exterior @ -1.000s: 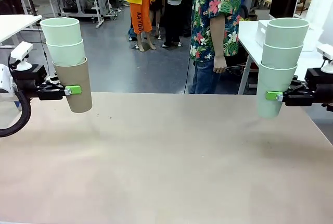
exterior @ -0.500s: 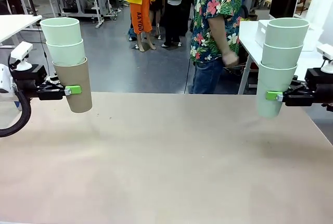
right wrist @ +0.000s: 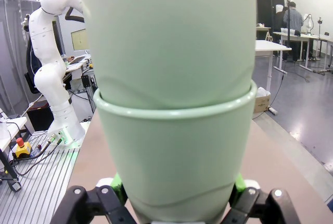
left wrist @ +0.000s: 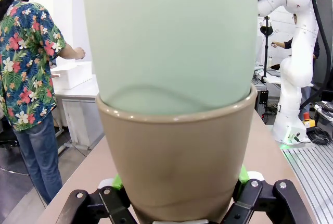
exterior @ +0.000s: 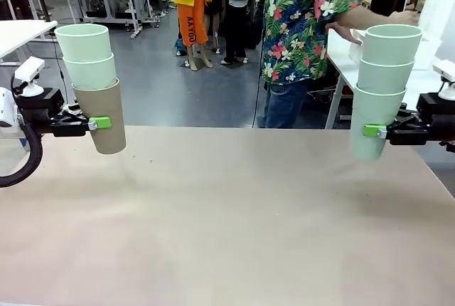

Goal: Stack the cups and store them in the basket.
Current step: Place the stack of Reusable plastic cups into the Pantry Basket.

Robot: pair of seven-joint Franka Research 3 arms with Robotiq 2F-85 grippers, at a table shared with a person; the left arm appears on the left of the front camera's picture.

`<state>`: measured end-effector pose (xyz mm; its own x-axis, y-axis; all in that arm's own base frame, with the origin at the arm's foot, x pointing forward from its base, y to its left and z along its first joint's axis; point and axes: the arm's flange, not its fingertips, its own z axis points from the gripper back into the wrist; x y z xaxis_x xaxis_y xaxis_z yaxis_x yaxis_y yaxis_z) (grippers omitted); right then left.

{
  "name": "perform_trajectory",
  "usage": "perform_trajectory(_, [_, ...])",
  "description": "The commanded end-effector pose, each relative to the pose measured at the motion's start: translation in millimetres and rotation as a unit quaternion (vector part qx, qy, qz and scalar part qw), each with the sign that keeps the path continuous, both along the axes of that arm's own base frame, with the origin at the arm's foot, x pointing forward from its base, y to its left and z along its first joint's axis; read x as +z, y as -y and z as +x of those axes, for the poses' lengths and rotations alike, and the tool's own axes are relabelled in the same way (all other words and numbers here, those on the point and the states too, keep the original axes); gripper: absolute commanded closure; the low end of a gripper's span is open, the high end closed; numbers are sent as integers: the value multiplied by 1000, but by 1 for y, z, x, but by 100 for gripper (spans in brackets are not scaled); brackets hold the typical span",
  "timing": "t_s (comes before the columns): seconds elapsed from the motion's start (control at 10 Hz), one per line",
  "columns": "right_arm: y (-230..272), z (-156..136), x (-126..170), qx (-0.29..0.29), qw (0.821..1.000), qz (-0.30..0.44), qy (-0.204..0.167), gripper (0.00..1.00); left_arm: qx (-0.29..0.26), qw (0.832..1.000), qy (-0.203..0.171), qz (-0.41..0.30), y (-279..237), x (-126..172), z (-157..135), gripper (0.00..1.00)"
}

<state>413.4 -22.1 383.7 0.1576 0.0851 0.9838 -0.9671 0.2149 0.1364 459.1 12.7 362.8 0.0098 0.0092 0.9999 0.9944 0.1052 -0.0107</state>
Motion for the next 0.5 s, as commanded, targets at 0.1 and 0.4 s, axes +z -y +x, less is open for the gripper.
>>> perform_trajectory(0.1, [0,1,4,0,1000,0,6,15,-1,1000,5,-1,1,5,0,15])
perform_trajectory(0.4, [0,1,4,0,1000,0,6,15,-1,1000,5,-1,1,5,0,15])
